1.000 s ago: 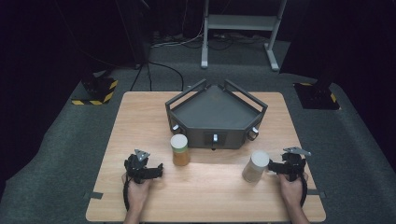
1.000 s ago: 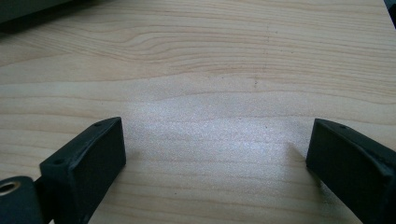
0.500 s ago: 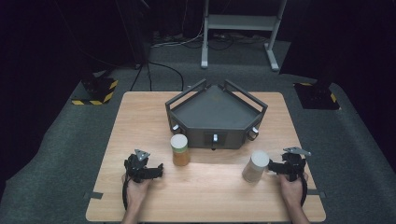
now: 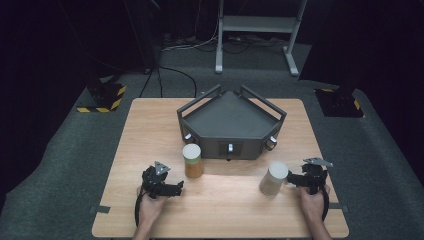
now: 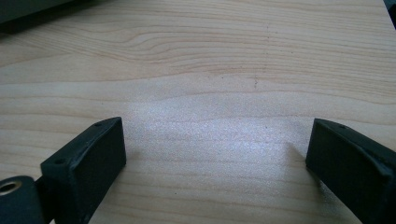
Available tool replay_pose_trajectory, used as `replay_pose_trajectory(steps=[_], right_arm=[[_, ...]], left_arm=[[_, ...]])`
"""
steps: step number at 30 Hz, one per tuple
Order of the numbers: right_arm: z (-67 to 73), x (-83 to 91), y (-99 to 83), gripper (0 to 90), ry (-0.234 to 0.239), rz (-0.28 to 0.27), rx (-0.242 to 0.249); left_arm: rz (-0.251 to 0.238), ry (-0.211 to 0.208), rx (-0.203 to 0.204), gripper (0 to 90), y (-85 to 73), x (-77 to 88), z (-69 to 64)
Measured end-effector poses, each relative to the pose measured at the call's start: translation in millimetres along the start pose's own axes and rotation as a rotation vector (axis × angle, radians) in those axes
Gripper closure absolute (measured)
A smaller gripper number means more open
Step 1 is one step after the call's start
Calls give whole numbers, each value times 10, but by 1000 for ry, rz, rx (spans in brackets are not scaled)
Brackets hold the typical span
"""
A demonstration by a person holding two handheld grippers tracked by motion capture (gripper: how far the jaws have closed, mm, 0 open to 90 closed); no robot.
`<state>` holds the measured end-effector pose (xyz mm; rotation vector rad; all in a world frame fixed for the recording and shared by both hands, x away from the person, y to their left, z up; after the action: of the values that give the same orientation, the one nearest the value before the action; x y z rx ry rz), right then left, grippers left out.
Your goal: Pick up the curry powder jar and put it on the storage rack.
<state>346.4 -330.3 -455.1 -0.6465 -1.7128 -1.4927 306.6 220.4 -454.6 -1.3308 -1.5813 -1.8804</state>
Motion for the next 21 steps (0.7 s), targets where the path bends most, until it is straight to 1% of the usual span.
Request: replay_pose_trajectory(steps=[2,6,10,14,16,20,21], right_arm=[[-1,0,-1,47,1,-1,2],[0,1,-1,48,1,-1,1],[-1,1,-2,48,1,-1,1],[-1,0,-2,48,1,-1,1],[-1,1,-2,48,1,-1,1],[-1,1,-2,48,1,-2,1],[-1,1,-2,48,1,-2,1]], left_arm=[[-1,-11,-13,5,26,2,-34],[-10,-37,-22,11,89,-13,-91],[-17,-45,-28,13,157,-41,-144],[-33,-49,-26,22,245,-84,-209],[-38,-49,-23,28,258,-91,-219],[-60,-34,-27,45,365,-121,-295],[-60,-34,-27,51,365,-121,-295]])
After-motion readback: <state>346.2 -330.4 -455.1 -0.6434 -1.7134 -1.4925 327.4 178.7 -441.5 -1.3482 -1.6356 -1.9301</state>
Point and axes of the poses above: each handheld gripper's, and its own axes: x roughly backward along the jaws, y roughly out of its top, z roughly to its left, the point moved 5 cm from there along -x, roughly forward along the jaws, and after that the axes turned 8 degrees about z, right-handed, at the moved point
